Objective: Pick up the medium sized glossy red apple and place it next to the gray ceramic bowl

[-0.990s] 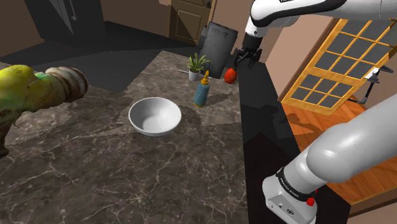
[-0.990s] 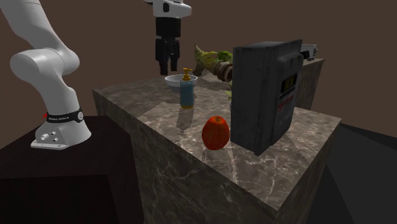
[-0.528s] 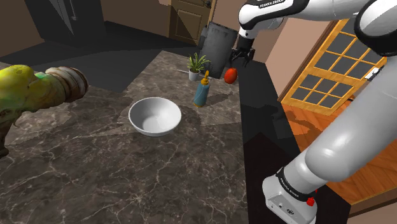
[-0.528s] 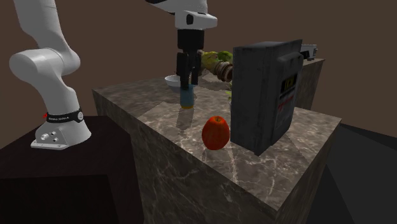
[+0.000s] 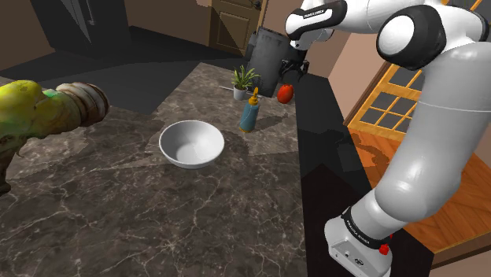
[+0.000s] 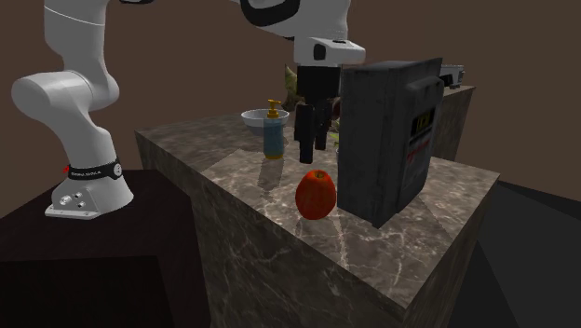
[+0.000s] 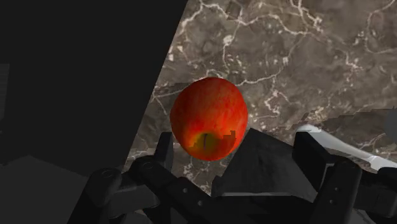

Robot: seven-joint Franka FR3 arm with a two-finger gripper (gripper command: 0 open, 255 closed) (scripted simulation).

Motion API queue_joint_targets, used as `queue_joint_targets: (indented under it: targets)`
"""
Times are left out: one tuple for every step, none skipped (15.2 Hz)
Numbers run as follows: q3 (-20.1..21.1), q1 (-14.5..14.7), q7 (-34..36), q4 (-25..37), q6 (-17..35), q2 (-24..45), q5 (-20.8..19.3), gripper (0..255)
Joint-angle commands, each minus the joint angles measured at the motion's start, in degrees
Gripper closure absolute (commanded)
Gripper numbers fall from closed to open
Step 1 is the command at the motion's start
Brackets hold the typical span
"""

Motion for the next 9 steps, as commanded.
queue_joint_targets:
  targets:
    - [-0.25,-1.35,-0.07,5.99,-1.39,4.54,1.06,0]
    - [-0.29,-1.86,-0.07,8.07,-1.79,6.17,1.42,0]
    - [-0.25,-1.9,-0.1,7.6,-1.13,6.37,1.47,0]
    - [-0.22,-1.93,-0.14,7.14,-0.46,6.59,1.52,0]
    - [-0.19,-1.95,-0.17,6.71,0.19,6.81,1.59,0]
    - [-0.16,-1.99,-0.21,6.29,0.85,7.05,1.65,0]
    - [-0.13,-2.02,-0.25,5.88,1.49,7.3,1.71,0]
    - [-0.08,-2.06,-0.29,5.5,2.13,7.55,1.77,0]
    - [-0.03,-2.11,-0.33,5.12,2.77,7.82,1.83,0]
